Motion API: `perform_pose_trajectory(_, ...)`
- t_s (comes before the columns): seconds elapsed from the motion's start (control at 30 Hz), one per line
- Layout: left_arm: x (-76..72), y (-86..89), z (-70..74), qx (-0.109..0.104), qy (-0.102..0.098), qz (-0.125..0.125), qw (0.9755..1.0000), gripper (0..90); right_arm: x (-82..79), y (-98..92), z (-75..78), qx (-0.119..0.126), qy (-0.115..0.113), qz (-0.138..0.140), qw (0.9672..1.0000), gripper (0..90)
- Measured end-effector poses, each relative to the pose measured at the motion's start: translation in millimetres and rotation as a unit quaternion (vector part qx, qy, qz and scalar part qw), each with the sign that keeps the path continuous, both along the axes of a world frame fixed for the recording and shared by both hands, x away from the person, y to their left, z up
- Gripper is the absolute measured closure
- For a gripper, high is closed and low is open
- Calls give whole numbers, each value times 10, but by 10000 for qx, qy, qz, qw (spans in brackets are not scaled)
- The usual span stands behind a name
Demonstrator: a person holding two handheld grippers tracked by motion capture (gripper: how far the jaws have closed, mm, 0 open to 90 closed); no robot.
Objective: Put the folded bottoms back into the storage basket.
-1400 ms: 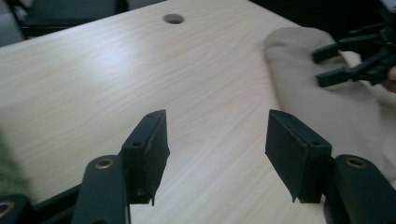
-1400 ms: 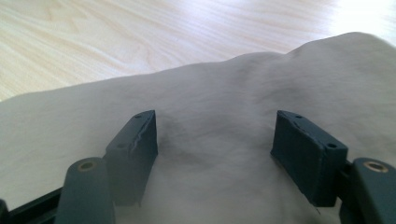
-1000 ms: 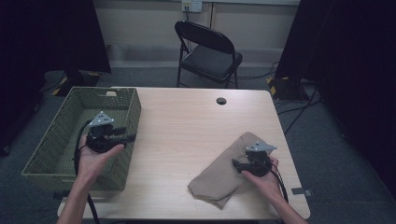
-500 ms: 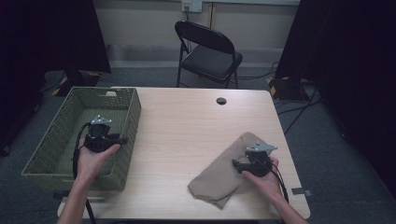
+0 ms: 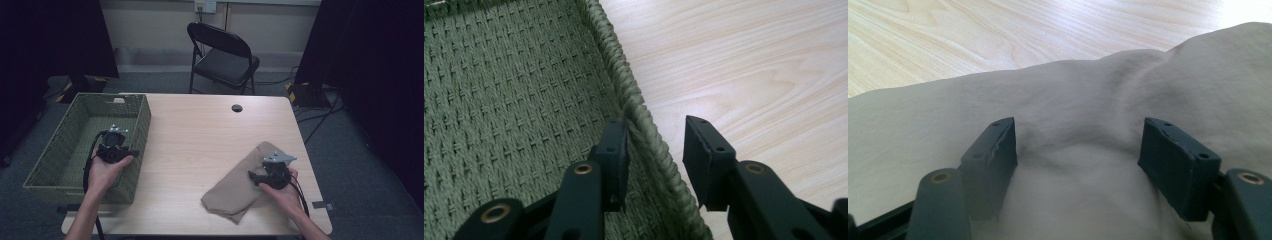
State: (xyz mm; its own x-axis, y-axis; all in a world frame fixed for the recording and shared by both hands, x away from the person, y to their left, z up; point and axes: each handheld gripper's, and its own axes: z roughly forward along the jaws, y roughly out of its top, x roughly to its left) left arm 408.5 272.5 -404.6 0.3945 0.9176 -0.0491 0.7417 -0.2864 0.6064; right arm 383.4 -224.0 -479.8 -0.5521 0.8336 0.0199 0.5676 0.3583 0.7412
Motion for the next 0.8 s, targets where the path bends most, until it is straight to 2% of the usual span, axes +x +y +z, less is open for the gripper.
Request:
perform_pose_trajectory(0.1,9,13,-19,-91,36,35,9999,669,3,-2,0,9,9,8,10000,304)
perform_pose_trajectory(0.3,22,3,-18,52,62,-10,10000,699,5,3,-3,6,16,13,10000,304)
perform_pose_trajectory(0.43,17,3,-22,-8,60,20,10000,701,-1,2,-4,-4,-5,8,10000,304)
perform_pose_trajectory(0.63,12,-4,-21,10,55,2,10000,702,5,10,-3,-18,16,13,10000,304)
perform_pose_trajectory(0.8,2,-17,-17,-3,83,-125,9999,702,-1,7,-5,-16,-5,19,10000,304)
